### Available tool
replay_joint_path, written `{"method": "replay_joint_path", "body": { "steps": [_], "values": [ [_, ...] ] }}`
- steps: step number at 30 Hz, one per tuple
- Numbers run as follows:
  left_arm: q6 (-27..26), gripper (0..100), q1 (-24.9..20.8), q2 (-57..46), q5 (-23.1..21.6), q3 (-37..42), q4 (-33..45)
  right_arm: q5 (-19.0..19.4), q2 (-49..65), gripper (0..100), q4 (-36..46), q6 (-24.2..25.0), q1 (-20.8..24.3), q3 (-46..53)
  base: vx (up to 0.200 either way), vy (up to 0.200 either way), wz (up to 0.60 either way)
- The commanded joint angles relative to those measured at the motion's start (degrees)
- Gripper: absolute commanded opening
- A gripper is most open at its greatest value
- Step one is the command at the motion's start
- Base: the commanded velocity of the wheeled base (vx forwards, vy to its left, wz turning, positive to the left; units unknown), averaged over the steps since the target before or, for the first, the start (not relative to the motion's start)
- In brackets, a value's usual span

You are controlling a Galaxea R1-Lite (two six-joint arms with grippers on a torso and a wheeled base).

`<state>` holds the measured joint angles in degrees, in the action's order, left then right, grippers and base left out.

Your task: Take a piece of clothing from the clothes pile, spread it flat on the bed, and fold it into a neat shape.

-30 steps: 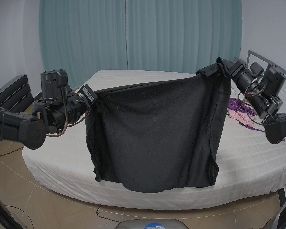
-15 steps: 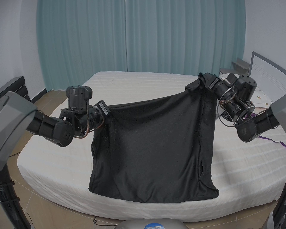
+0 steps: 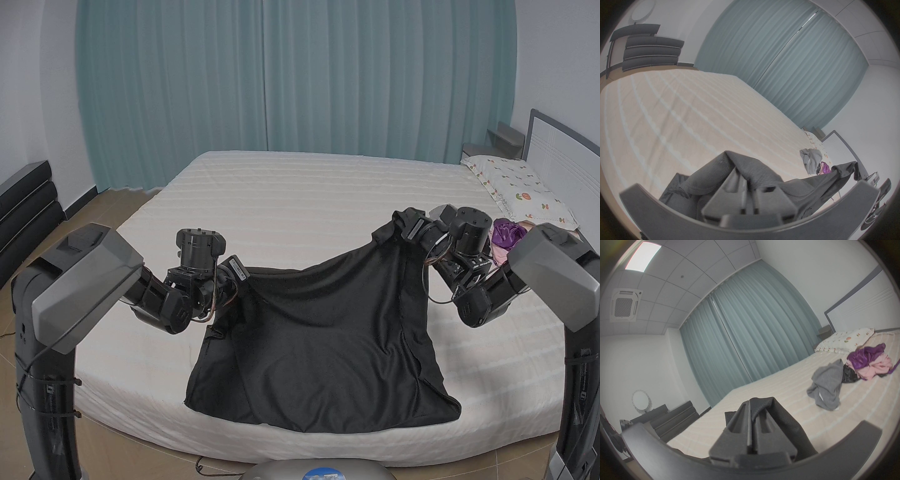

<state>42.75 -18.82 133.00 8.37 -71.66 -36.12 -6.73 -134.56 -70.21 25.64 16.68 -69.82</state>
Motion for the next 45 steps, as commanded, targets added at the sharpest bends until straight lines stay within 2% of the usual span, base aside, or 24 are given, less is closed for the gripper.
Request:
{"method": "replay_joint_path", "body": {
  "steps": [1, 2, 3, 11, 15, 16, 17, 21, 22, 25, 26, 29, 32, 34, 37, 42, 45],
  "values": [
    [1.37, 100, -0.25, 7.36, 0.15, -2.52, -0.53, -0.39, -9.23, 0, -0.55, 0.12, -0.24, -2.69, 0.0, 0.0, 0.0],
    [1.46, 100, -0.25, 8.15, 0.15, -3.14, -0.53, -0.39, -10.37, 0, -0.46, 0.12, -0.42, -3.05, 0.0, 0.0, 0.0],
    [1.72, 100, -0.16, 9.12, 0.15, -3.93, -0.44, -0.39, -12.13, 100, -0.46, 0.03, -0.42, -3.57, 0.0, 0.0, 0.0],
    [1.81, 100, 0.28, 11.84, 2.35, -5.16, -0.53, -2.41, -18.72, 100, -0.46, 0.38, -1.38, -8.41, 0.0, 0.0, 0.0],
    [1.54, 100, 2.04, 11.84, 7.36, -6.65, -0.97, -6.01, -16.26, 100, -2.04, 0.47, -3.84, -11.04, 0.0, 0.0, 0.0],
    [1.54, 100, 2.04, 11.84, 7.36, -6.65, -0.97, -6.01, -16.26, 100, -2.04, 0.47, -3.84, -11.04, 0.0, 0.0, 0.0],
    [1.72, 100, 2.65, 11.84, 9.47, -8.15, -2.02, -6.37, -15.21, 100, -2.48, 0.55, -4.81, -12.27, 0.0, 0.0, 0.0],
    [1.54, 100, 3.27, 11.67, 9.73, -9.12, -1.76, -5.84, -14.33, 100, -1.43, 0.55, -5.34, -11.31, 0.0, 0.0, 0.0],
    [1.46, 100, 3.44, 11.58, 9.64, -9.2, -1.06, -5.66, -13.98, 100, 0.51, 0.29, -5.34, -8.23, 0.0, 0.0, 0.0],
    [0.93, 100, 3.53, 11.49, 8.5, -8.85, 2.63, 0.31, -13.62, 100, 2.0, 0.29, -5.08, -0.15, 0.0, 0.0, 0.0],
    [0.93, 100, 3.53, 11.49, 8.24, -8.76, 3.34, 1.46, -13.62, 100, 1.3, 0.55, -4.99, 0.38, 0.0, 0.0, 0.0],
    [0.93, 100, 4.06, 11.14, 7.45, -7.97, 4.74, 1.81, -13.01, 100, 1.39, 0.64, -5.34, 1.52, 0.0, 0.0, 0.0],
    [1.37, 100, 5.29, 8.33, 3.23, -5.6, 6.5, 3.48, -10.02, 100, 1.65, 0.64, -6.13, 6.01, 0.0, 0.0, 0.0],
    [1.81, 100, 5.99, 6.22, -0.46, -3.93, 6.77, 6.99, -7.56, 100, 1.56, 0.73, -6.22, 10.58, 0.0, 0.0, 0.0],
    [5.15, 100, 6.69, 5.52, -0.99, -4.28, 4.74, 11.74, -4.57, 100, 1.39, 0.64, -5.87, 17.61, 0.0, 0.0, 0.0],
    [11.83, 100, 7.75, 2.35, -1.52, -2.87, 2.63, 12.18, -4.04, 100, 1.65, 0.55, -5.16, 20.25, 0.0, 0.0, 0.0],
    [12.36, 100, 7.92, 1.03, -1.43, -0.41, 2.37, 12.09, -4.4, 100, 3.32, 0.03, -4.37, 19.81, 0.0, 0.0, 0.0]
  ]
}}
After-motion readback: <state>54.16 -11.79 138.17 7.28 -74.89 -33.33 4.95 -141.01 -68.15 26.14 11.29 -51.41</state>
